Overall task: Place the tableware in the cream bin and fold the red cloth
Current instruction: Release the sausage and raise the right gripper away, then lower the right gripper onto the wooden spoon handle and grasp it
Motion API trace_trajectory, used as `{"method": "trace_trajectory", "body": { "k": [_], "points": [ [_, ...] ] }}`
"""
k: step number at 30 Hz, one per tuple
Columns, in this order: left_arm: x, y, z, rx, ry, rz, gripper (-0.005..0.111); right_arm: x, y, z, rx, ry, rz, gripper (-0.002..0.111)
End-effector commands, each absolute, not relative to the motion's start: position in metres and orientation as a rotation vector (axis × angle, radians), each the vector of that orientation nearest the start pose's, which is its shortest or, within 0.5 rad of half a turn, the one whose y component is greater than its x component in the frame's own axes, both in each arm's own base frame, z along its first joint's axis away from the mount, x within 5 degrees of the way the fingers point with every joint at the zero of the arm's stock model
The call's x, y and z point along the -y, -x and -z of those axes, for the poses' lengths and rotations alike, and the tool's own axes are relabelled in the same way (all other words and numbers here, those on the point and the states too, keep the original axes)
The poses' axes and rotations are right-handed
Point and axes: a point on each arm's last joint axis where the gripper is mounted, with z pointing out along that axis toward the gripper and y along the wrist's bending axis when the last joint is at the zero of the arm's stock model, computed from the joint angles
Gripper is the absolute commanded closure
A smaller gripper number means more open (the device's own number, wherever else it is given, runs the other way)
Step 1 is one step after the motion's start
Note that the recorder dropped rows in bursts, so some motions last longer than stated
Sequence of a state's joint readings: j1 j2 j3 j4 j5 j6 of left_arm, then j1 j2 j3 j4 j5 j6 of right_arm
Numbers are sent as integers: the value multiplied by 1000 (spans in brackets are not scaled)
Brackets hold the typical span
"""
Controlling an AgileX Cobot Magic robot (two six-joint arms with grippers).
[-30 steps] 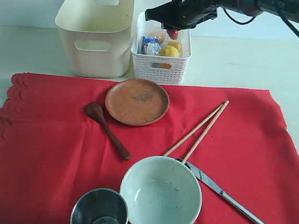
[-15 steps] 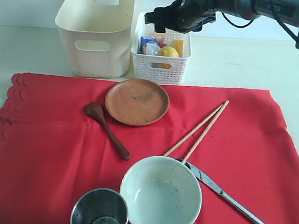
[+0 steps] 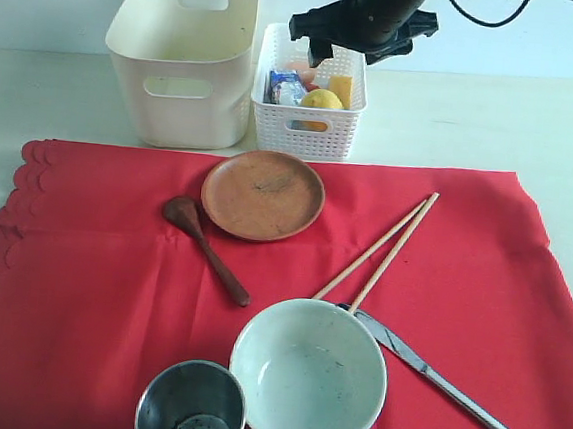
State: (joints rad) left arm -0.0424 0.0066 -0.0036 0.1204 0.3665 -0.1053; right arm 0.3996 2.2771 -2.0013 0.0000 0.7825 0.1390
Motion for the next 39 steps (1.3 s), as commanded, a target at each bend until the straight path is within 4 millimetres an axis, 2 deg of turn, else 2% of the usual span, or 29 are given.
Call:
{"method": "trace_trajectory", "body": {
  "k": [1,5,8,14,16,23,25,32,39],
  "points": [
    [-2,-53,-181,-1844,-11,-15,107,-196,-467,-237,-2524,374,-213,36],
    [-2,-53,-181,-1844,-11,-15,107,-194,-460,-250,-2530,390,-217,37],
    [-2,-53,-181,-1844,-11,-15,107,-196,-452,-263,-2543,412,-282,41],
    [-2,-53,-181,-1844,-9,-14,107,-212,-432,-280,-2556,542,-529,44],
    [-2,-53,-181,-1844,-9,-14,107,-226,-422,-279,-2576,638,-532,44],
    [-2,-53,-181,-1844,-11,-15,107,-291,-378,-278,-2531,914,-567,44],
    [-2,-53,-181,-1844,-11,-15,107,-300,-370,-278,-2524,949,-575,44],
    [-2,-53,-181,-1844,-11,-15,107,-318,-352,-270,-2544,1068,-529,44],
    [-2,-53,-181,-1844,-9,-14,107,-319,-351,-233,-2694,1122,-504,51]
  ]
}}
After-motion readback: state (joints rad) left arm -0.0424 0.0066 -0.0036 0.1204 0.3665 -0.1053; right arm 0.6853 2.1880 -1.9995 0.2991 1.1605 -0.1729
